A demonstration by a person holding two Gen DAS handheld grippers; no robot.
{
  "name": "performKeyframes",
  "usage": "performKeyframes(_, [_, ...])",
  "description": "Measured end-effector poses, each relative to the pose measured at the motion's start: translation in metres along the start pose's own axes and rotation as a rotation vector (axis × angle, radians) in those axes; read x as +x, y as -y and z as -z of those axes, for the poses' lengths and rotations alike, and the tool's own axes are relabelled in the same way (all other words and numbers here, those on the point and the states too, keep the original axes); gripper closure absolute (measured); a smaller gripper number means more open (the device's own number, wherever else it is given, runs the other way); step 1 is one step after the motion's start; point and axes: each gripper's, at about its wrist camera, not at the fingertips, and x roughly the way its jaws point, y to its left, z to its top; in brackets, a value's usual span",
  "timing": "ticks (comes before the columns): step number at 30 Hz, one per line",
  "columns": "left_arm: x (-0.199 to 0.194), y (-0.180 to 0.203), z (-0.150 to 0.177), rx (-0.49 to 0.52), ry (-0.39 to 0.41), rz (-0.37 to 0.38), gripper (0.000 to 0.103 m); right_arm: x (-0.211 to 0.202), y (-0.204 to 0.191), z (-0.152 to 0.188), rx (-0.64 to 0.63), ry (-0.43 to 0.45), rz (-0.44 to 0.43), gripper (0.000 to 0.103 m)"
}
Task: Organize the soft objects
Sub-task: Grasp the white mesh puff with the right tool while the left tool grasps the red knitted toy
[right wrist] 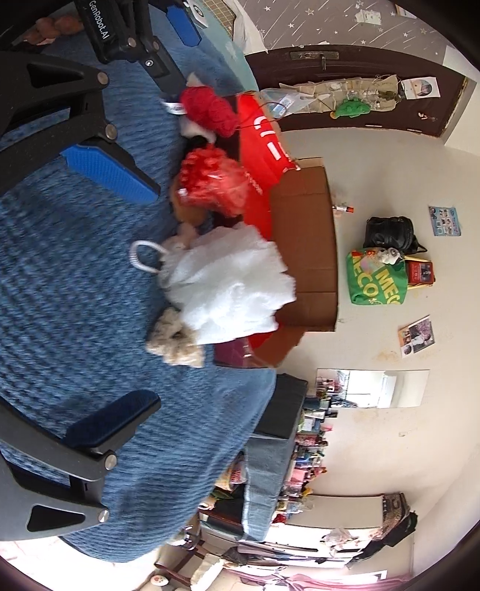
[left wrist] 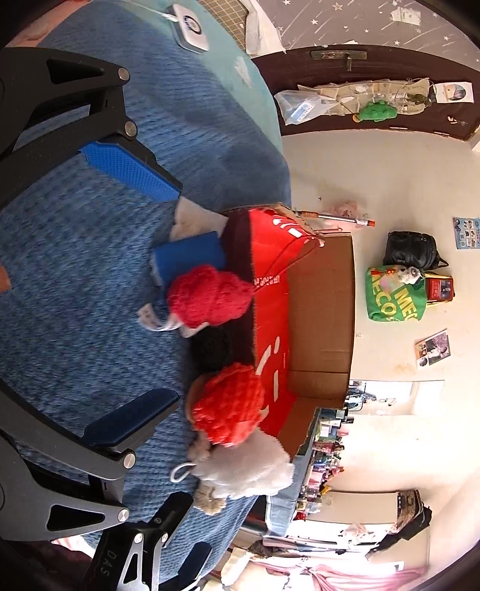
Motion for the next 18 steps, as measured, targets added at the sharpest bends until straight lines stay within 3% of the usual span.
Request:
performKeyframes(9, [0.019,-0.011,-0.031,0.013,-0.040,0.032,0.000,0.021,0.004,-0.037,0.006,-0.013,-0.008,0.000])
performKeyframes(18, [0.056,-0.021,-0.053,0.049,-0.177,0.066,0.000,0.071,0.011,-0.059,0.005,-0.184,-0.083,0.000])
